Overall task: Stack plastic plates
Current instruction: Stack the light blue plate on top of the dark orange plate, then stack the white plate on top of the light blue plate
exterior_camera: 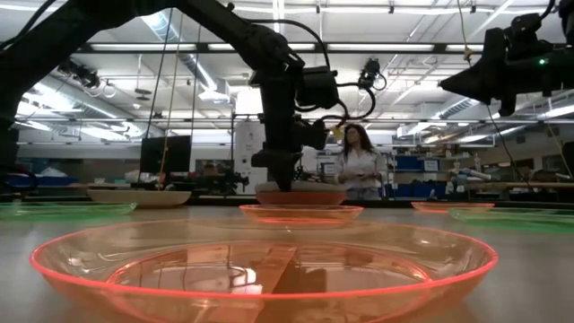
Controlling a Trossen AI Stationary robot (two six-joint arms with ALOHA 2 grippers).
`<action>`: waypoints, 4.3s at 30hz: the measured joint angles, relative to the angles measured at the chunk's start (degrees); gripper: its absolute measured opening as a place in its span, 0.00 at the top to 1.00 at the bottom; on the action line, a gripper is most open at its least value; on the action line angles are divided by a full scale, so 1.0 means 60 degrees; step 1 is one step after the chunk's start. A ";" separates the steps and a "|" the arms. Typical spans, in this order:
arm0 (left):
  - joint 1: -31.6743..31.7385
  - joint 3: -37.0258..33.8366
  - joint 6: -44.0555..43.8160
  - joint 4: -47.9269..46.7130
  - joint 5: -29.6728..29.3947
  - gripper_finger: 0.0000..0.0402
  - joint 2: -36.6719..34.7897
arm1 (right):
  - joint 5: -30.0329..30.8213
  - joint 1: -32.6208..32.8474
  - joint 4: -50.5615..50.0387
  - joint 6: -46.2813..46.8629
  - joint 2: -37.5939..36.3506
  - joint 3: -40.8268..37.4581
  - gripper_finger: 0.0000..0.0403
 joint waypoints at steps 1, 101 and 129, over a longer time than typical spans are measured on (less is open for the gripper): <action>-0.0031 -0.0054 -0.0059 0.0049 -0.0030 0.96 0.0000 | 0.0000 0.0000 0.0050 -0.0002 0.0000 0.0000 0.87; 0.3594 -0.8493 -0.4859 0.1080 0.1056 0.96 -0.5588 | -0.0066 -0.0495 0.0252 -0.0263 0.0004 0.0000 0.74; -0.1967 -0.4922 -0.1318 -0.1944 -0.1713 0.96 -0.5657 | -0.0001 -0.0495 0.0248 -0.0463 0.0004 0.0000 0.74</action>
